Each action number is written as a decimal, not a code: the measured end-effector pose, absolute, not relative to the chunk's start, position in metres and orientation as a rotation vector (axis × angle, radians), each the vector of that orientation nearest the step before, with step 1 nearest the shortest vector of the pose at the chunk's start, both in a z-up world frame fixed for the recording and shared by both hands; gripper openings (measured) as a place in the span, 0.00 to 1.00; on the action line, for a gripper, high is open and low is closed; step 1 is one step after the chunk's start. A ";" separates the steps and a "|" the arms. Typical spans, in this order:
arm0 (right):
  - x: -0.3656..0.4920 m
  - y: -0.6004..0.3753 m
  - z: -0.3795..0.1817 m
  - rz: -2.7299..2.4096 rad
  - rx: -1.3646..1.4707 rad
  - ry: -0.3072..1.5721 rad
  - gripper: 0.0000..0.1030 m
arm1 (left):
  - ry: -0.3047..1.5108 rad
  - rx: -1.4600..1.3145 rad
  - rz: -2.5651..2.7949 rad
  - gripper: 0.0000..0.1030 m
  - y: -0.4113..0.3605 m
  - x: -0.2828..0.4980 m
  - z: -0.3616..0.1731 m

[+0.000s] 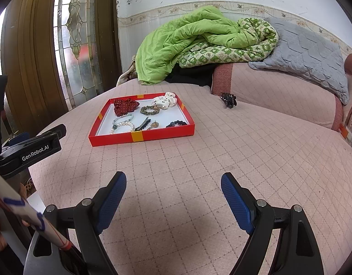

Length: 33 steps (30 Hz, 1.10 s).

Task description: Organize jewelry

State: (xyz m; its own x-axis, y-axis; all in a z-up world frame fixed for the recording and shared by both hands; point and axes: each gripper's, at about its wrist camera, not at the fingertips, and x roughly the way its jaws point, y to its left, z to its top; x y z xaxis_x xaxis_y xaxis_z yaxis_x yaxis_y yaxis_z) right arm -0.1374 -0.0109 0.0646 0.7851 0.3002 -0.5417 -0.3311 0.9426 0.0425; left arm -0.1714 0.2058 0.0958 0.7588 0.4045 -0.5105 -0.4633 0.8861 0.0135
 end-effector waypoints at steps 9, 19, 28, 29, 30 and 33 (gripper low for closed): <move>-0.137 -0.013 0.065 0.336 -0.055 0.575 0.86 | 0.529 -0.116 0.473 1.00 0.206 -0.171 0.096; -0.137 -0.013 0.066 0.335 -0.054 0.575 0.86 | 0.530 -0.116 0.476 1.00 0.208 -0.172 0.095; -0.137 -0.014 0.066 0.335 -0.053 0.575 0.86 | 0.531 -0.115 0.479 1.00 0.209 -0.173 0.094; -0.137 -0.014 0.066 0.335 -0.053 0.575 0.86 | 0.532 -0.115 0.481 1.00 0.210 -0.173 0.094; -0.137 -0.014 0.066 0.335 -0.054 0.575 0.86 | 0.532 -0.116 0.481 1.00 0.210 -0.173 0.094; -0.137 -0.014 0.066 0.335 -0.053 0.575 0.86 | 0.532 -0.116 0.483 1.00 0.210 -0.174 0.093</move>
